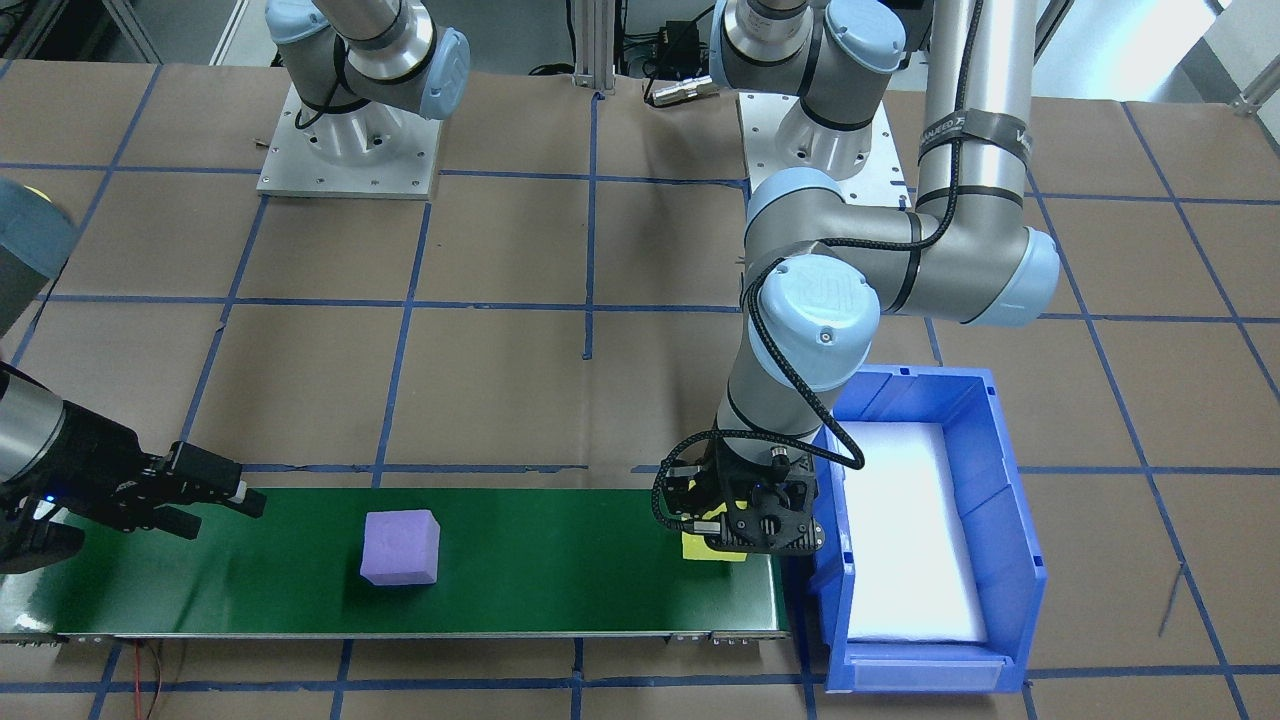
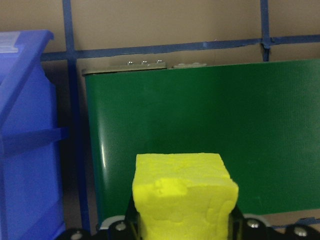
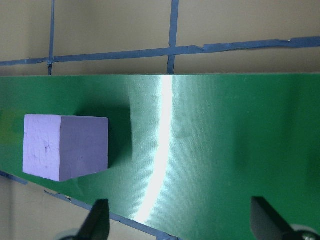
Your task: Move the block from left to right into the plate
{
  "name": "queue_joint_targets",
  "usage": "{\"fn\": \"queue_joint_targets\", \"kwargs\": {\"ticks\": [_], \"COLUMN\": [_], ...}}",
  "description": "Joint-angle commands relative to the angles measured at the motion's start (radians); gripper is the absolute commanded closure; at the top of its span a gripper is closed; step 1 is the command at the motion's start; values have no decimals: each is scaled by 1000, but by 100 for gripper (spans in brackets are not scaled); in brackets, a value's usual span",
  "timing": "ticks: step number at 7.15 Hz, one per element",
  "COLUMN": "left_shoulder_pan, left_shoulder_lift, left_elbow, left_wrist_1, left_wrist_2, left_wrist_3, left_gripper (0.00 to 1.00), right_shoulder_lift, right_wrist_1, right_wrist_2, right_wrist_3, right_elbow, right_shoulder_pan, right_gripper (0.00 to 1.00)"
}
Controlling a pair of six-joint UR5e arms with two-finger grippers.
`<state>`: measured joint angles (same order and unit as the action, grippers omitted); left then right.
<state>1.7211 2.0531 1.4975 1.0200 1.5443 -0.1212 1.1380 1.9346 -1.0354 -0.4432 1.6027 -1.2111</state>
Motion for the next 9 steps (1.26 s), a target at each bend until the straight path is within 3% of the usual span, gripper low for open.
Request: {"fn": "queue_joint_targets", "kwargs": {"ticks": [1, 3, 4, 5, 7, 8, 9], "left_shoulder_pan": [0, 0, 0, 0, -2, -24, -67], "left_shoulder_lift": [21, 39, 48, 47, 23, -43, -144], "left_elbow": [1, 26, 20, 21, 0, 16, 18], "left_wrist_1": [-34, -93, -95, -97, -93, -75, 72], "left_wrist_2": [2, 11, 8, 10, 13, 13, 8], "left_wrist_3": [-9, -11, -12, -14, 1, 5, 8], "left_gripper": [69, 64, 47, 0, 0, 0, 0], "right_shoulder_lift": [0, 2, 2, 3, 5, 5, 5], "right_wrist_1": [0, 0, 0, 1, 1, 1, 4], "right_wrist_2": [0, -5, -5, -3, -3, -3, -5], "right_wrist_3": [3, 4, 6, 11, 11, 12, 11], "right_elbow": [2, 2, 0, 0, 0, -1, -3], "right_shoulder_pan": [1, 1, 1, 1, 1, 1, 1], "right_gripper": [1, 1, 1, 1, 0, 0, 1]}}
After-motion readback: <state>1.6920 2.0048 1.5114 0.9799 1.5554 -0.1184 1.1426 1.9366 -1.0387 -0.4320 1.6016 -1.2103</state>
